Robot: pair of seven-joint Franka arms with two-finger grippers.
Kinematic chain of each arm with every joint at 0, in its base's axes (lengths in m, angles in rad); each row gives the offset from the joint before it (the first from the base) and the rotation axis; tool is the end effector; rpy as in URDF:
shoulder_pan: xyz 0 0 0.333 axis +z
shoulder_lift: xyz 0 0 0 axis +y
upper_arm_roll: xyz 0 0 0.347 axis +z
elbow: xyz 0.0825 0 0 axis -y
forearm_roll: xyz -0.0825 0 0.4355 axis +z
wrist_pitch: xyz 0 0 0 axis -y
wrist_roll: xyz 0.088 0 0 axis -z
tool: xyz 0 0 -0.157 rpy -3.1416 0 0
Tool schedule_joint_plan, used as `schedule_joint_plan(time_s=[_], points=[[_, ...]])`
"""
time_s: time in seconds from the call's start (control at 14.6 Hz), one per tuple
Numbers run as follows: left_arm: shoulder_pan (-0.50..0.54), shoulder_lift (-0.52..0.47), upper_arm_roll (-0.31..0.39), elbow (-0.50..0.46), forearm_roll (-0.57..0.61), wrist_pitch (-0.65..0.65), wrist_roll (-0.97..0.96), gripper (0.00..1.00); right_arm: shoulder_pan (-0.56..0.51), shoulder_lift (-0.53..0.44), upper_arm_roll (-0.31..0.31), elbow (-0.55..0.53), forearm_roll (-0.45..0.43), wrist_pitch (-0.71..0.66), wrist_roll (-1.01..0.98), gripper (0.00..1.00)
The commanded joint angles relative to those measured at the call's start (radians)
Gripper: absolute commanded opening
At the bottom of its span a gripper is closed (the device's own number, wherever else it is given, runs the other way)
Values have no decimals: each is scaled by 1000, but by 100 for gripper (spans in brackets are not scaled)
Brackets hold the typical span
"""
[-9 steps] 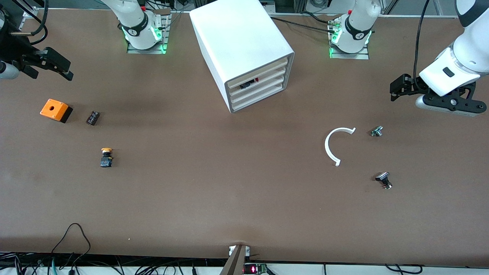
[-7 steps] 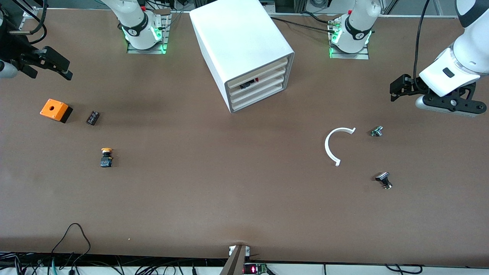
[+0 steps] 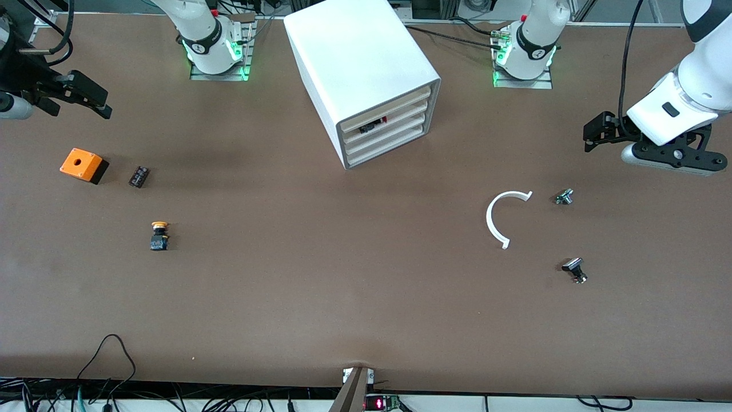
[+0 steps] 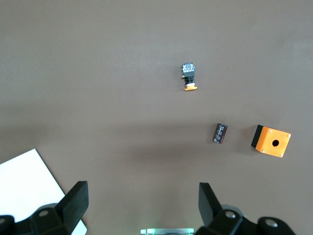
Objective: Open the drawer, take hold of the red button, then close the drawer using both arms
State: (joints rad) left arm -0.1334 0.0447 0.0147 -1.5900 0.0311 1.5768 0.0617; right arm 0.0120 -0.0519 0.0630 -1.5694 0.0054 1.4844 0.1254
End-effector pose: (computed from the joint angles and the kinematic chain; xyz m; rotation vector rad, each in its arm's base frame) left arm 0.6128 -0.0683 0.5687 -3.0942 0.2815 0.0885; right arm 0.5759 0.0451 0.6295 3.1390 -0.0787 -0.0522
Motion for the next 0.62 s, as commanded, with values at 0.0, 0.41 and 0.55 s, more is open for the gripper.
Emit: schedule_joint_plan(time_s=[0.0, 0.41, 0.55], points=[[-5, 14, -2, 35, 20, -27, -13, 99, -7, 33, 11, 12, 13, -13, 1, 100], [-3, 12, -21, 38, 4, -70, 0, 99, 13, 87, 12, 14, 14, -1, 17, 100], [-5, 20, -21, 35, -34, -116, 9, 99, 20, 112, 12, 14, 11, 31, 16, 100]])
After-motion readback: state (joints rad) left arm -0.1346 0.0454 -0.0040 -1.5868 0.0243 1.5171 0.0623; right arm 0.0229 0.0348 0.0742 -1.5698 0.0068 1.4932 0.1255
